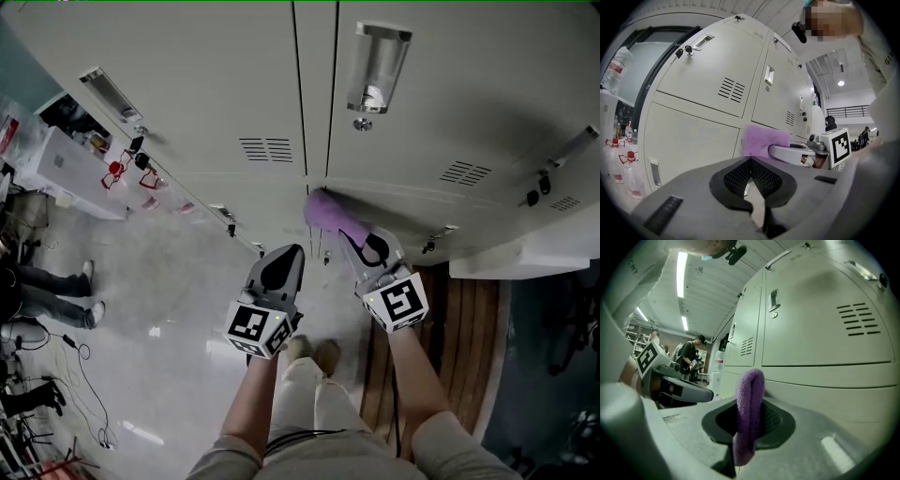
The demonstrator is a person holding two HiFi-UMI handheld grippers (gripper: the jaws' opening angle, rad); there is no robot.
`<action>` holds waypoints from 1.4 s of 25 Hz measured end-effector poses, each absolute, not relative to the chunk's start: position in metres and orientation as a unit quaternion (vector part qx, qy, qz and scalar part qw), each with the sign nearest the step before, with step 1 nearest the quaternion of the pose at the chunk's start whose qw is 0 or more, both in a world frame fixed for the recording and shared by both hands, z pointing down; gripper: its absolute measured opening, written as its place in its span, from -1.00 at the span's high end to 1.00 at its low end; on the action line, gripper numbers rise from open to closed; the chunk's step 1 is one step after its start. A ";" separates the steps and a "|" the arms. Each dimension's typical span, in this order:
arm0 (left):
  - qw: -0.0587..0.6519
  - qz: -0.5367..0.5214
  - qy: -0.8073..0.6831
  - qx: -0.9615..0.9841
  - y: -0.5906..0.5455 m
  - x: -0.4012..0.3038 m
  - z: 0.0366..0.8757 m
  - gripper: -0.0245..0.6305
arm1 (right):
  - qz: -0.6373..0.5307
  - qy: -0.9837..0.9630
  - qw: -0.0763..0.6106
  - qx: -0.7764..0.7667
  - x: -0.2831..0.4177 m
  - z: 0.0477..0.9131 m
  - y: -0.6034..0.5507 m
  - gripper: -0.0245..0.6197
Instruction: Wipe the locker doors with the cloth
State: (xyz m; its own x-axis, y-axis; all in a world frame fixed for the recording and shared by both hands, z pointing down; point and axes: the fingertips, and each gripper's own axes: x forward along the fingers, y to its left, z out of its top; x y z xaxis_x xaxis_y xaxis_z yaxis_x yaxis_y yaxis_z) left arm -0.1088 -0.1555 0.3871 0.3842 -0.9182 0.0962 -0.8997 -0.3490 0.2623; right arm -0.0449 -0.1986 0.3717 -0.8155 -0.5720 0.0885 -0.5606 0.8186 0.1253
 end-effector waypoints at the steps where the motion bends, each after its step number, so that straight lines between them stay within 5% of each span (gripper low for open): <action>1: 0.136 -0.036 -0.555 0.820 -0.159 -0.109 0.389 0.93 | -0.046 -0.951 0.062 0.301 -0.047 0.373 -0.203 0.77; 12: 0.142 -0.054 -0.548 0.823 -0.181 -0.112 0.401 0.93 | 0.047 -0.911 0.000 0.410 -0.059 0.368 -0.253 0.77; 35: 0.156 -0.037 -0.513 0.843 -0.191 -0.080 0.414 0.93 | 0.036 -0.864 0.025 0.501 0.039 0.369 -0.264 0.75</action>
State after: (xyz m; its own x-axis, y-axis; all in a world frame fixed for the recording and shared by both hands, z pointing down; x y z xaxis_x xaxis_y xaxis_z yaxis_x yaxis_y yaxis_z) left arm -0.0798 -0.1910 0.4143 0.4707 -0.8770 0.0970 -0.8537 -0.4249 0.3010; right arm 0.0393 -0.2641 0.3693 -0.4963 -0.8644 0.0798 -0.8681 0.4951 -0.0367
